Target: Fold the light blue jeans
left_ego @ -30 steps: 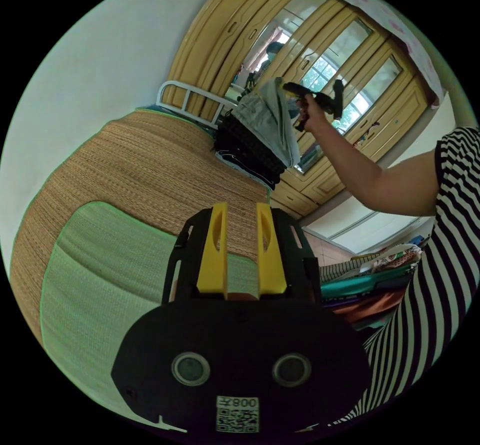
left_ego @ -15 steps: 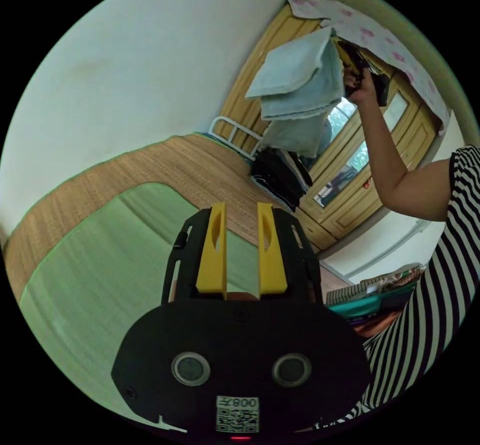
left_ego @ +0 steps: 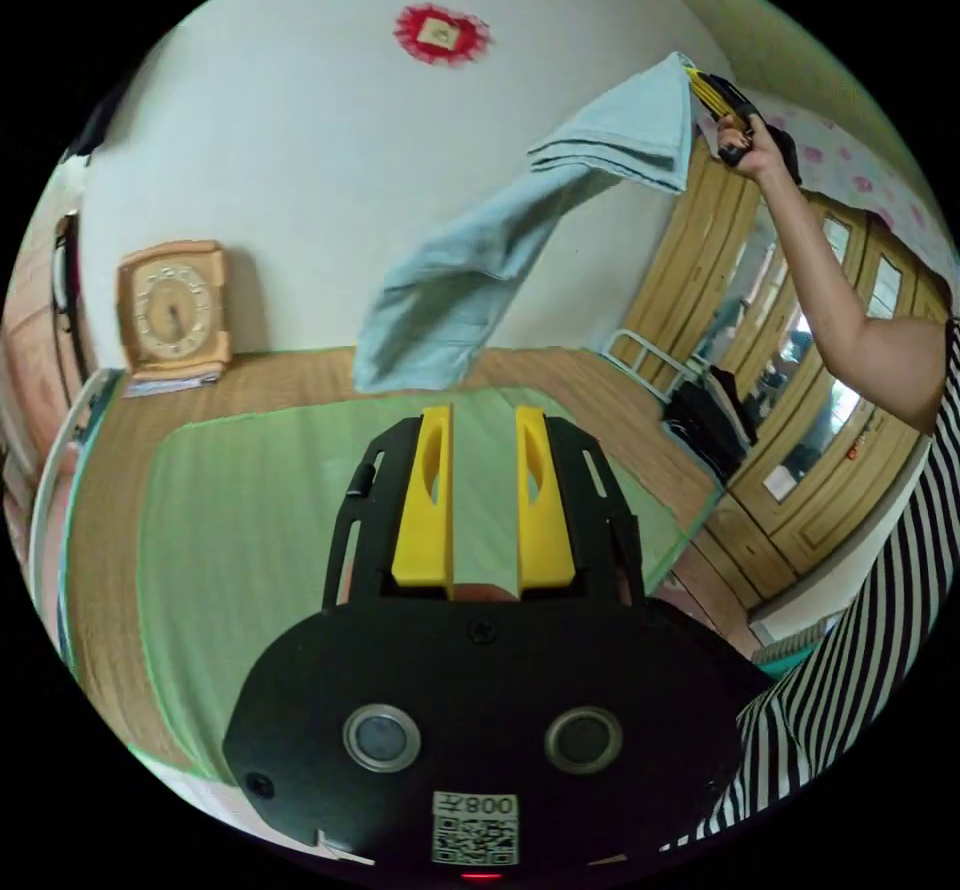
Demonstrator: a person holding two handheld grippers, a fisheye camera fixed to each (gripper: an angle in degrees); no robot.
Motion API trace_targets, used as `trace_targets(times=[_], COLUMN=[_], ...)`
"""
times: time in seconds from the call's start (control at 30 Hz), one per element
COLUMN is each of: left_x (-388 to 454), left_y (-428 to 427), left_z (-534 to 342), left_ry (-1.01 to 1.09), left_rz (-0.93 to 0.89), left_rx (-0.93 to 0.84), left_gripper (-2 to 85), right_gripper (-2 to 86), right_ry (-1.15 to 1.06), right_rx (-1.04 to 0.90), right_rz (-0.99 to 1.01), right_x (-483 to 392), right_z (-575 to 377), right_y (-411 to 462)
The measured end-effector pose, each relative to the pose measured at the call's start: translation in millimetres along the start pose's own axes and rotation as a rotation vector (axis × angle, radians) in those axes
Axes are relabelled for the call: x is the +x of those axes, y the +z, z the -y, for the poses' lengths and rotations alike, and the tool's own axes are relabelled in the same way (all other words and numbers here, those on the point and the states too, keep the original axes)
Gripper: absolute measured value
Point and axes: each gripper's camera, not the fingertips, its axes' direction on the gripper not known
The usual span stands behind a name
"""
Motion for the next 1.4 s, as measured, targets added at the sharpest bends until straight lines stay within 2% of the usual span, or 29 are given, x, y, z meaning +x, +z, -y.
trace_targets(times=[0.17,0.3,0.33,0.4,0.53,0.57,0.63,0.73,0.83,1.1,1.17,1.27,1.4], left_x=[-56.7,-100.1,-105.9,-126.3,-149.1,-155.1,-162.7,-176.4,-188.9,-223.0,-224.9,-228.0,-230.2], left_y=[-92.8,-143.1,-147.6,-161.5,-170.5,-171.3,-170.6,-159.5,-134.0,-34.1,-18.0,1.0,18.3], left_z=[-75.4,-149.9,-160.4,-197.5,-229.1,-231.8,-229.2,-213.5,-190.5,-141.3,-132.8,-123.1,-129.7], left_ry=[-0.103,-0.215,-0.236,-0.305,-0.359,-0.365,-0.356,-0.319,-0.239,-0.107,-0.054,0.033,0.142], left_rz=[0.086,0.134,0.137,0.135,0.136,0.134,0.133,0.113,0.097,0.046,0.054,0.097,0.193], left_rx=[-0.020,-0.124,-0.145,-0.221,-0.312,-0.330,-0.348,-0.376,-0.417,-0.603,-0.648,-0.698,-0.806], left_gripper=[9.7,9.8,9.8,9.8,9.9,9.9,10.0,10.3,10.7,12.6,12.8,12.8,10.3], right_gripper=[0.0,0.2,0.3,0.5,1.0,1.1,0.9,0.9,1.6,12.2,13.4,13.6,12.1], right_ry=[0.173,0.307,0.361,0.507,0.810,0.901,0.947,0.912,0.823,0.230,0.006,-0.184,-0.284], right_rx=[-0.089,-0.171,-0.227,-0.310,-0.634,-0.672,-0.645,-0.616,-0.583,-1.070,-1.234,-1.335,-1.382], right_rz=[0.067,0.000,-0.086,-0.128,-0.431,-0.539,-0.575,-0.653,-0.639,-0.419,-0.385,-0.396,-0.438], right_x=[-20.8,-6.2,5.8,36.8,118.7,132.5,139.2,140.3,125.7,10.9,-22.5,-47.4,-59.7], right_z=[-90.4,-173.9,-206.0,-260.7,-384.5,-411.4,-434.0,-437.3,-425.3,-477.7,-512.4,-547.6,-571.4], right_y=[60.6,78.4,82.5,87.0,86.9,78.6,66.5,62.1,79.4,292.0,347.1,387.2,407.7])
